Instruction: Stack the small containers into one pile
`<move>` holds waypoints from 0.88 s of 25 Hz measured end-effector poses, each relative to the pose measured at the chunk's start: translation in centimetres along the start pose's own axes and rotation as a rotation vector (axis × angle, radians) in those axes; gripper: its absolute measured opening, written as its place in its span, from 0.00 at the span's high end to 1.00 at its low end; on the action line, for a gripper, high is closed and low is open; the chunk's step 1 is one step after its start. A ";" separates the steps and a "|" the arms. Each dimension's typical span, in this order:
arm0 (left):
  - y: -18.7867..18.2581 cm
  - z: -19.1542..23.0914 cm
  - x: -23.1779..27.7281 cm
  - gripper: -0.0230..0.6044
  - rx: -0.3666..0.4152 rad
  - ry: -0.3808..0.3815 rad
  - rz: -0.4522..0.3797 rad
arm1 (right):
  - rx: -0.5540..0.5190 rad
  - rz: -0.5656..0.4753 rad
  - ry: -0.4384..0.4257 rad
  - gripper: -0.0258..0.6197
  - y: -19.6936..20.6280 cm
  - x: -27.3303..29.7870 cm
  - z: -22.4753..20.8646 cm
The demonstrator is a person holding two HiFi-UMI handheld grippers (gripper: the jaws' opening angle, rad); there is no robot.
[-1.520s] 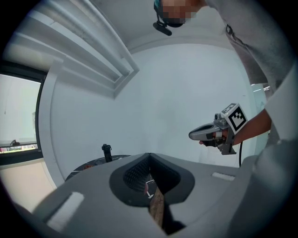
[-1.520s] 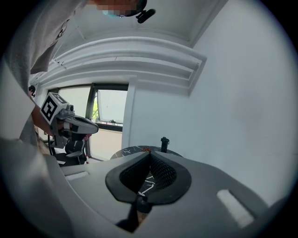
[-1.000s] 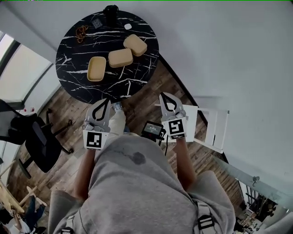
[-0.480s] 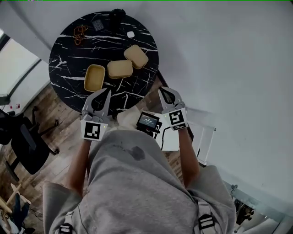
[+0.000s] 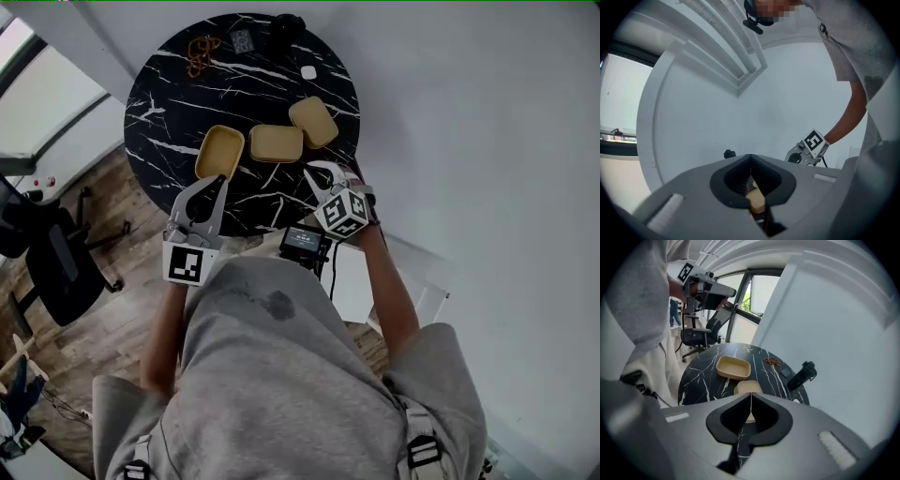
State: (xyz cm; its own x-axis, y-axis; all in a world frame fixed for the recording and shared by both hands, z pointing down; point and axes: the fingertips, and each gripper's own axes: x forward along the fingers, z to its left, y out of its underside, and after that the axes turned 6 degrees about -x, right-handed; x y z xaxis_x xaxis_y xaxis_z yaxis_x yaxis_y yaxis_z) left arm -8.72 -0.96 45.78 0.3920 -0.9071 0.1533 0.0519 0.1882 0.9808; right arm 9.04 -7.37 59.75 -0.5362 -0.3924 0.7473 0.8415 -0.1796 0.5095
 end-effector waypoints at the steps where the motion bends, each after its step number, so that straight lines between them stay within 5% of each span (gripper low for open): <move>1: 0.1 0.4 -0.2 0.96 0.001 -0.016 0.007 | -0.009 0.003 -0.030 0.93 0.0 1.1 0.4; 10: 1.0 2.9 -1.2 0.96 0.001 -0.128 0.058 | -0.074 0.082 -0.204 0.92 1.9 8.9 2.3; 22: 2.0 3.3 -1.7 0.96 -0.019 -0.164 0.084 | -0.140 0.192 -0.323 0.89 4.9 13.6 4.8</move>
State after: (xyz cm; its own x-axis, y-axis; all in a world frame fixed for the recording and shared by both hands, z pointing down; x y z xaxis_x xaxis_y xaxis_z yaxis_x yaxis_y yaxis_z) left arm -12.33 -0.31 47.88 0.2406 -0.9368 0.2542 0.0435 0.2720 0.9613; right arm 5.58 -9.23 74.51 -0.3430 -0.1309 0.9302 0.9172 -0.2603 0.3016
